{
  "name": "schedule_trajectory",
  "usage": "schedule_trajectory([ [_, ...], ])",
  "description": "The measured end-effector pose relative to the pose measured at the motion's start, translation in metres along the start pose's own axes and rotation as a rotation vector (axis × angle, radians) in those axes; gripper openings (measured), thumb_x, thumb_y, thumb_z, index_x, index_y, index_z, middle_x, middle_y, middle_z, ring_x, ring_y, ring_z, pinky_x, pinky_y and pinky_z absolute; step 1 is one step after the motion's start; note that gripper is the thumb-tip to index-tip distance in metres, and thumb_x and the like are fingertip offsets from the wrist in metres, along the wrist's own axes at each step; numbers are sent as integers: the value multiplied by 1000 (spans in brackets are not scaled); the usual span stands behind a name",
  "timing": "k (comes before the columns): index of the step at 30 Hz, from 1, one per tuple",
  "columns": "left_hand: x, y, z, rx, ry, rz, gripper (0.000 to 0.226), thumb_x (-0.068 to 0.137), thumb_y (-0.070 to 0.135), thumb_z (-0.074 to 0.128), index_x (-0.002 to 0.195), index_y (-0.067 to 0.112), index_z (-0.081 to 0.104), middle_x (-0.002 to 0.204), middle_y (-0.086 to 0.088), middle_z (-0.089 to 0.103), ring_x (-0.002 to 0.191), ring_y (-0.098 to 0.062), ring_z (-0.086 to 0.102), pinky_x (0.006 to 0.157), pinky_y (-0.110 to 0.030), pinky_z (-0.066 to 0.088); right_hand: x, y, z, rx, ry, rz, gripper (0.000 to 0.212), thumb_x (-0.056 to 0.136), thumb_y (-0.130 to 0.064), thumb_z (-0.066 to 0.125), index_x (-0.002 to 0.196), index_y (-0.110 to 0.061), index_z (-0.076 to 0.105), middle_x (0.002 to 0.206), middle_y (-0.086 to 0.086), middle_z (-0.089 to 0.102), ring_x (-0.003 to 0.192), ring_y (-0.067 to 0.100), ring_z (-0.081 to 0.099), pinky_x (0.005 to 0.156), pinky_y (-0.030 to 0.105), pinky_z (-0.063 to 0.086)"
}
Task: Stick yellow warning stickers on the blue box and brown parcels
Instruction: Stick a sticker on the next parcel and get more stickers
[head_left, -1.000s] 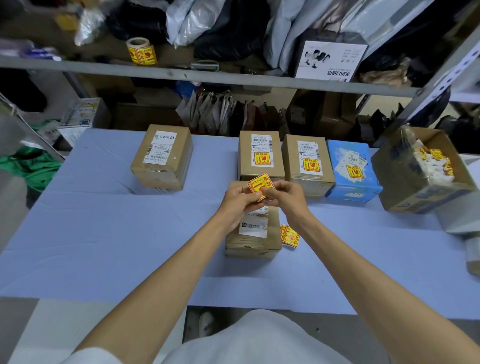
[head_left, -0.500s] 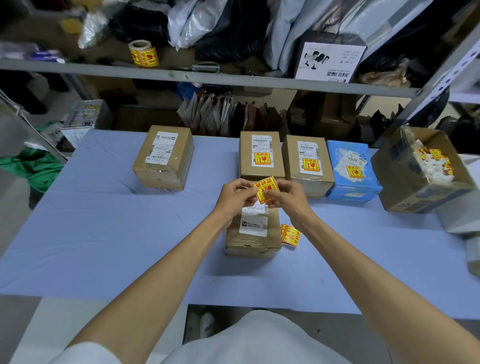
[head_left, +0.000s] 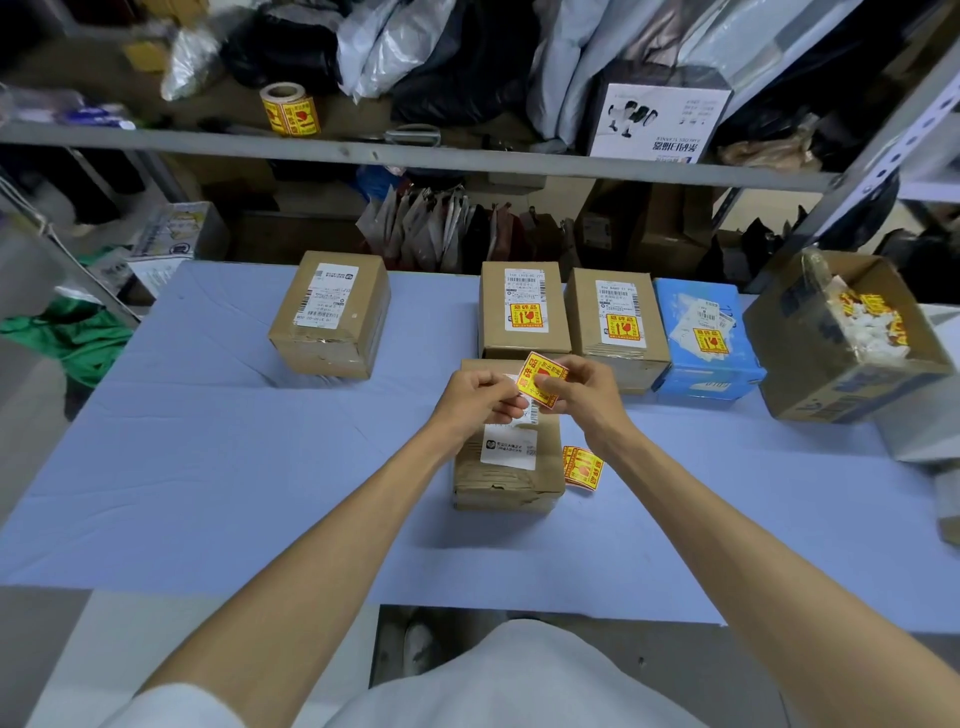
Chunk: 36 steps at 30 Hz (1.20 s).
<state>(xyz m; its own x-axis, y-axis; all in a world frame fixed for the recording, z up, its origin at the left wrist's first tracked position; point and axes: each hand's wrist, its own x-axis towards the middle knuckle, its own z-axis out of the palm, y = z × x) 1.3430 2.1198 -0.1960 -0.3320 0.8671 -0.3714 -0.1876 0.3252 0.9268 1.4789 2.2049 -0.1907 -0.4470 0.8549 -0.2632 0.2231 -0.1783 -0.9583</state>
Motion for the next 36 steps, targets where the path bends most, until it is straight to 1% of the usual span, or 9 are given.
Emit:
schedule_trajectory([
  [5,-1,0,-2,26,-20,-17,14,91,16,60,86,9,71,75,-4,75,63,-9,69,57,-16,53,0,2,-2,-19,12,2,18,86,-3,67,104,-1,63,84,3,68,76,11,67,54,17,53],
  [11,-1,0,0,39,-15,-15,15,92,15,59,85,9,71,76,-5,75,64,-9,69,56,-15,52,2,4,-2,-43,29,12,17,86,-6,68,102,-7,63,87,4,68,81,16,66,56,18,52],
  [13,-1,1,2,48,-14,-14,15,92,15,59,86,8,71,76,-5,74,63,-8,69,56,-15,52,3,6,-2,-101,54,-3,23,83,-8,71,105,-8,63,95,7,67,85,16,64,61,19,51],
  [16,-1,1,3,25,-18,-8,16,92,12,58,84,7,70,73,-4,74,61,-8,68,56,-15,52,1,8,-2,-201,85,-81,34,77,-12,78,107,-14,64,102,1,62,93,11,57,72,20,48],
  [19,0,2,3,14,-19,-3,14,92,10,59,86,4,70,72,-5,73,60,-7,67,55,-14,51,0,4,-2,-234,36,-158,19,79,-12,76,97,-13,70,96,0,68,91,12,62,79,26,50],
  [22,2,3,4,35,-16,11,14,93,13,59,92,4,70,75,-4,73,61,-5,67,56,-13,51,-1,1,0,-225,-39,-189,7,85,-7,68,90,-7,73,84,4,71,80,11,66,75,23,53],
  [29,5,2,5,52,-27,58,13,94,13,57,93,8,69,80,-4,72,68,-6,68,68,-17,56,1,0,1,-219,-73,-184,12,90,-7,61,93,-7,73,81,-2,71,73,-3,65,67,11,48],
  [33,5,4,4,59,-18,92,14,94,13,57,90,13,70,82,-6,73,70,-9,69,69,-18,56,2,-1,0,-206,-90,-189,14,90,-6,61,97,-6,73,84,1,72,77,1,65,66,10,48],
  [36,7,6,3,67,-13,84,13,94,10,57,97,5,69,83,-9,72,68,-8,69,65,-16,55,2,-3,1,-204,-91,-189,16,89,-4,61,99,-4,73,87,6,72,78,3,65,66,11,48],
])
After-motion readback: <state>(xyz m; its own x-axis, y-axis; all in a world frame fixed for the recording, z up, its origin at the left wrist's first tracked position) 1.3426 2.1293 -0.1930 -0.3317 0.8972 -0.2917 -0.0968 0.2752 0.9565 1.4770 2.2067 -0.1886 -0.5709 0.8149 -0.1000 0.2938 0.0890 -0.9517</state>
